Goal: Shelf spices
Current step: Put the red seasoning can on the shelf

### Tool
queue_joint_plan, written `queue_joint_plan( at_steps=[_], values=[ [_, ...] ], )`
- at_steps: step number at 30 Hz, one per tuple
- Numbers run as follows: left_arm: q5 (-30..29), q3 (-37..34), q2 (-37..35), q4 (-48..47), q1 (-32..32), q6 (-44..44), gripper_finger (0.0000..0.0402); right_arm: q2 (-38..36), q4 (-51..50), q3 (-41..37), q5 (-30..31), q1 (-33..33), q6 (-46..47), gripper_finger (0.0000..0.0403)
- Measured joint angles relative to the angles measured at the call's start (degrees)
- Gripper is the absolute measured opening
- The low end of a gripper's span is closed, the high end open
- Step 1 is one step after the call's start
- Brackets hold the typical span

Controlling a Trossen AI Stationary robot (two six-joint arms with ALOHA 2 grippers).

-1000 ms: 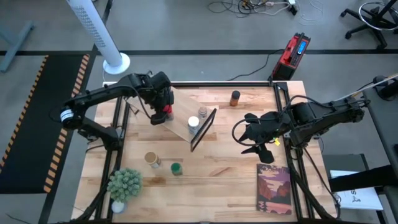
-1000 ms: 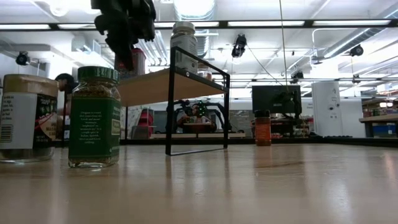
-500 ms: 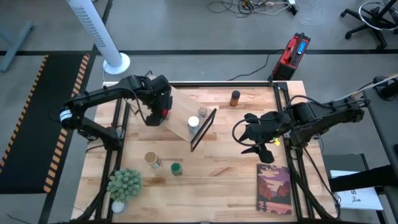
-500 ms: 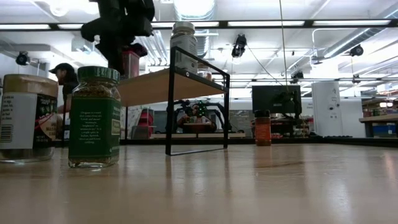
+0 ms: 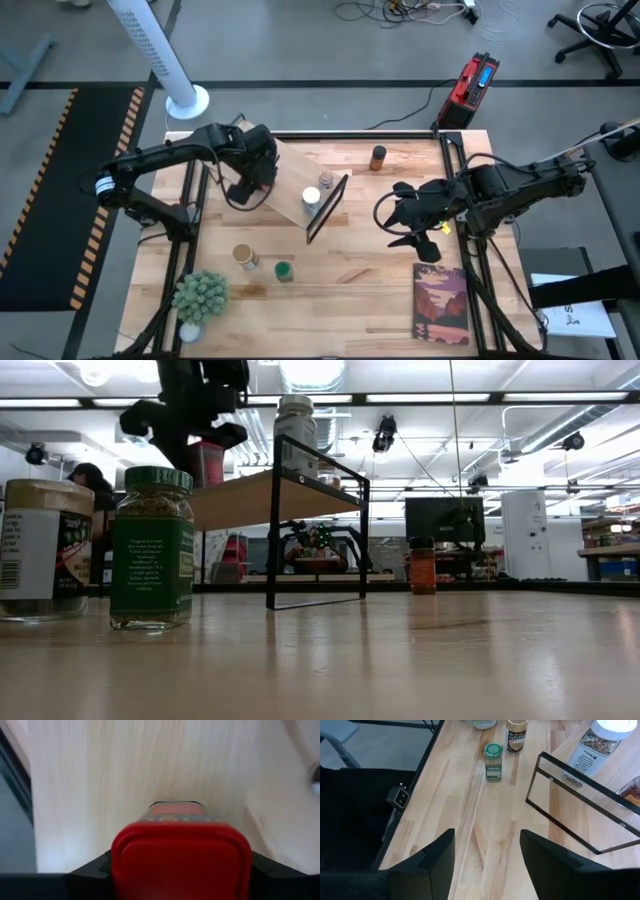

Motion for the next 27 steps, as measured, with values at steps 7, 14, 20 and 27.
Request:
queue_joint_plan(
  at_steps=[7,14,20,27],
  values=[
    [-4.6,-0.1,0.1,0.6,0.0,5.0,0.0211,0.0,-0.2,0.0,0.0,0.0,-0.4,0.0199],
    [-4.7,-0.1,0.1,0.9,0.0,5.5,0.0206,0.0,-0.4,0.0,0.0,0.0,-1.0,0.0199],
    [-2.9,-0.2,0.1,1.3,0.0,3.1,0.0236,0.0,-0.4,-0.3,0.0,0.0,-0.9,0.0199],
    [-2.0,-0.2,0.2,1.8,-0.4,2.9,0.0282,0.0,-0.4,-1.1,0.0,0.0,-0.9,0.0199]
  ],
)
